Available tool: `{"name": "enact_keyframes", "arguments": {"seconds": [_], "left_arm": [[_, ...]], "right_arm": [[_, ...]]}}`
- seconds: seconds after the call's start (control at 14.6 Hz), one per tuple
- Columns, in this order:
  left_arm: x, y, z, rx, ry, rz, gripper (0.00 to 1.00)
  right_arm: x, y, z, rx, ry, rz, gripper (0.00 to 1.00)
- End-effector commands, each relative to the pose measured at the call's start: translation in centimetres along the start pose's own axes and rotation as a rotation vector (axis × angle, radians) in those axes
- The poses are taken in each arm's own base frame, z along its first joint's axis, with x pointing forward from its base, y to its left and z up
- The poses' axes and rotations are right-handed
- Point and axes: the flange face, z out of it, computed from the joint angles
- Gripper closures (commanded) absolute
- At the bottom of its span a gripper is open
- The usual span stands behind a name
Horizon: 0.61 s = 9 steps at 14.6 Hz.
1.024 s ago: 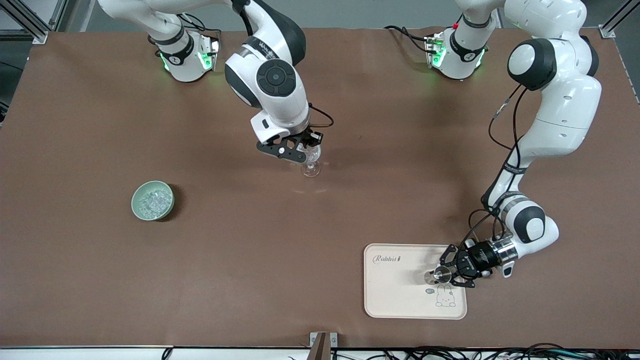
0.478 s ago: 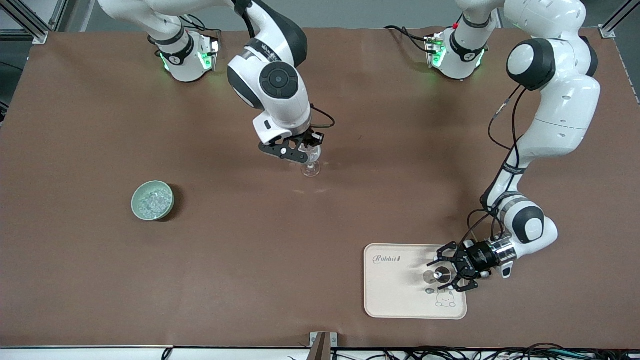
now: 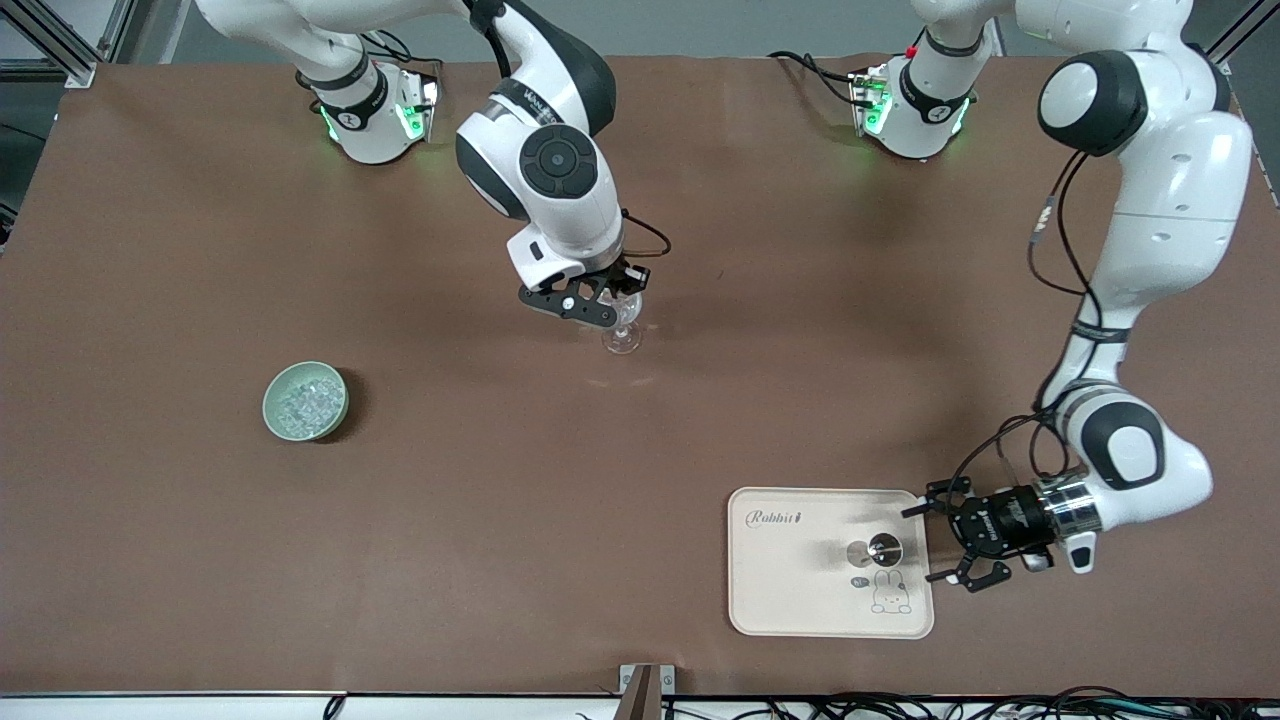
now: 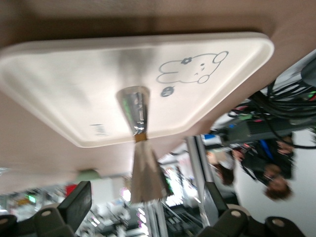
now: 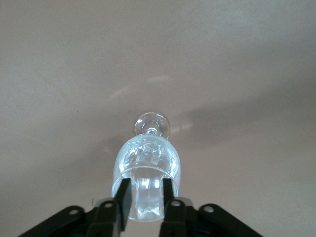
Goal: Pour wine and add ice with both arms
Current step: 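Open the left gripper to set the jigger on the tray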
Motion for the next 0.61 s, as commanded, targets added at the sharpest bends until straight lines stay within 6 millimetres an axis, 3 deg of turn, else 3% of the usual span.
{"name": "enact_keyframes", "arguments": {"seconds": [0.0, 0.2, 0.27, 0.34, 0.48, 0.55], "left_arm": [[-4.7, 0.2, -3.2, 0.166, 0.136, 0.088, 0.00], [-11.2, 0.9, -5.6, 0.301, 0.306, 0.269, 0.00], [-14.2, 1.2, -5.7, 0.330, 0.366, 0.341, 0.00], [-17.3, 1.1, -4.3, 0.373, 0.412, 0.418, 0.00], [-22.3, 0.6, -3.0, 0.472, 0.544, 0.569, 0.00], [-24.2, 0.2, -2.6, 0.544, 0.610, 0.652, 0.00]], "right_arm": [[-0.1, -0.1, -0.3, 0.000, 0.011, 0.013, 0.59], [0.2, 0.0, -0.3, -0.003, 0.010, 0.014, 0.57], [0.6, 0.0, -0.9, 0.007, 0.012, 0.017, 0.54], [0.9, 0.1, -1.8, 0.015, 0.015, 0.020, 0.47], [2.3, 0.9, -4.0, 0.013, 0.024, 0.048, 0.00], [2.7, 1.6, -6.3, 0.029, 0.046, 0.056, 0.00]]}}
